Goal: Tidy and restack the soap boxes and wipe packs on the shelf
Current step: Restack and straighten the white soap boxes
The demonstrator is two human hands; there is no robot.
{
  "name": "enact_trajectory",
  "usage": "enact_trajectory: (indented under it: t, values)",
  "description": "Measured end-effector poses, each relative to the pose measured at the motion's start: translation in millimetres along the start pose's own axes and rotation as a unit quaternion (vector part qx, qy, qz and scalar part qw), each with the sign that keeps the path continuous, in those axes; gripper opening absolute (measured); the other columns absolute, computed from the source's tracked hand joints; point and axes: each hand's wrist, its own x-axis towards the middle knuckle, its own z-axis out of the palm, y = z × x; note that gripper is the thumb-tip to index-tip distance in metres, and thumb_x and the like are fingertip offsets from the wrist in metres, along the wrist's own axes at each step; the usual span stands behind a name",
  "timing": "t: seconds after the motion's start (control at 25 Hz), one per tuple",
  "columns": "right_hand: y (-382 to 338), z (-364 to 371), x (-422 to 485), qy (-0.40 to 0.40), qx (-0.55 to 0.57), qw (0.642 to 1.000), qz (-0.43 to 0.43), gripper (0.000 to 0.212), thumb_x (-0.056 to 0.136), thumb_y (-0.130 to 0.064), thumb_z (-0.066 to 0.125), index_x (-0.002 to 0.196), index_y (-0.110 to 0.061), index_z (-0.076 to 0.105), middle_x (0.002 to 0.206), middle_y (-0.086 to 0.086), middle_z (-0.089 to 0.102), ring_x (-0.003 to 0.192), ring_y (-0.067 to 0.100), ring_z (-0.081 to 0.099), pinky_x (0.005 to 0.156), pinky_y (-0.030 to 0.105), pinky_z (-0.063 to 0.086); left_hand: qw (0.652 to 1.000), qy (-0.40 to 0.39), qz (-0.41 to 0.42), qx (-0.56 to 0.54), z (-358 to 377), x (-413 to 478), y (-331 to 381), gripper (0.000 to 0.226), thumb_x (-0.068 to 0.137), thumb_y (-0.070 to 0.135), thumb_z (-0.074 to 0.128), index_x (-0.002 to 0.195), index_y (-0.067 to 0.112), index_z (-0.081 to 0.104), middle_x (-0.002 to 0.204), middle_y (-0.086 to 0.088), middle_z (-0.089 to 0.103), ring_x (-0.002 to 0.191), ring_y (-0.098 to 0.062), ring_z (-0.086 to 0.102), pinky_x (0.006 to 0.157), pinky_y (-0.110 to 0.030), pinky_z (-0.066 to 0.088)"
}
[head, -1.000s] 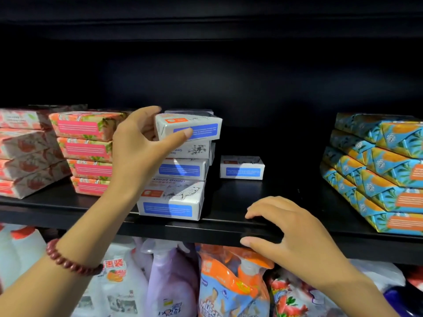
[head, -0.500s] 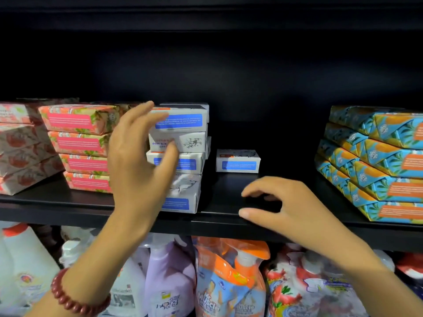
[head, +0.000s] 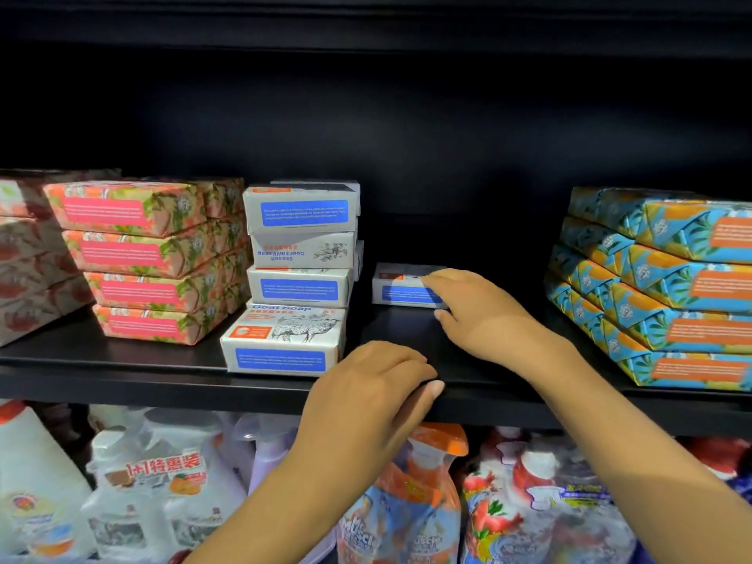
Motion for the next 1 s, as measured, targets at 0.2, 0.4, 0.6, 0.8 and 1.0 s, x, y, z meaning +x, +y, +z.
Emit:
enact_trajectory:
  t: [0.2, 0.4, 0.6, 0.8, 1.0]
  values:
    - [7, -8, -33, 0.048, 0.03, 0.997, -0.052, 0.048, 0.092, -0.01, 0.048, 0.138, -0.02, 0.039, 0.139, -0.003, 0.041, 0.127, 0.014, 0.034, 0.104, 0.03, 0.034, 1.0, 0.013, -0.003, -0.006, 1, -1, 1, 0.032, 0.09, 0.037, 0.048, 0.09, 0.018, 0.074, 0.093, 0.006, 0.071, 0.088, -0.013, 0.066, 0.071, -0.028, 0.054]
    - [11, -15, -56, 0.128, 0.123, 0.979, -0.099, 0.032, 0.08, -0.033, 0.066, 0.11, -0.024, 0.058, 0.108, -0.011, 0.055, 0.104, 0.007, 0.046, 0.08, 0.019, 0.039, 0.999, 0.047, 0.012, -0.013, 4, -5, -1, 0.028, 0.09, 0.034, 0.052, 0.087, 0.017, 0.074, 0.091, 0.006, 0.071, 0.084, -0.015, 0.066, 0.067, -0.029, 0.053]
    - [13, -5, -49, 0.03, 0.119, 0.992, -0.033, 0.074, 0.075, -0.049, 0.069, 0.137, -0.018, 0.041, 0.128, -0.005, 0.048, 0.114, 0.009, 0.045, 0.09, 0.017, 0.036, 0.998, 0.057, 0.014, -0.035, 3, -6, -2, 0.027, 0.089, 0.034, 0.054, 0.083, 0.016, 0.074, 0.086, 0.009, 0.071, 0.081, -0.013, 0.064, 0.068, -0.028, 0.049]
    - [11, -11, -65, 0.179, 0.143, 0.972, -0.05, 0.067, 0.07, -0.035, 0.078, 0.127, -0.018, 0.049, 0.121, -0.005, 0.05, 0.112, 0.011, 0.047, 0.088, 0.032, 0.044, 0.994, 0.026, -0.072, -0.082, -10, -5, 8, 0.041, 0.085, 0.056, 0.048, 0.1, 0.026, 0.071, 0.093, 0.016, 0.07, 0.09, 0.0, 0.062, 0.075, -0.023, 0.051]
    - [12, -20, -87, 0.294, 0.236, 0.92, -0.105, 0.065, 0.071, -0.022, 0.08, 0.126, -0.009, 0.05, 0.124, -0.003, 0.048, 0.119, 0.011, 0.045, 0.096, 0.02, 0.037, 0.896, 0.054, -0.269, -0.35, -14, 8, 11, 0.063, 0.066, 0.071, 0.054, 0.117, 0.035, 0.057, 0.096, 0.026, 0.069, 0.095, 0.008, 0.063, 0.083, -0.017, 0.051]
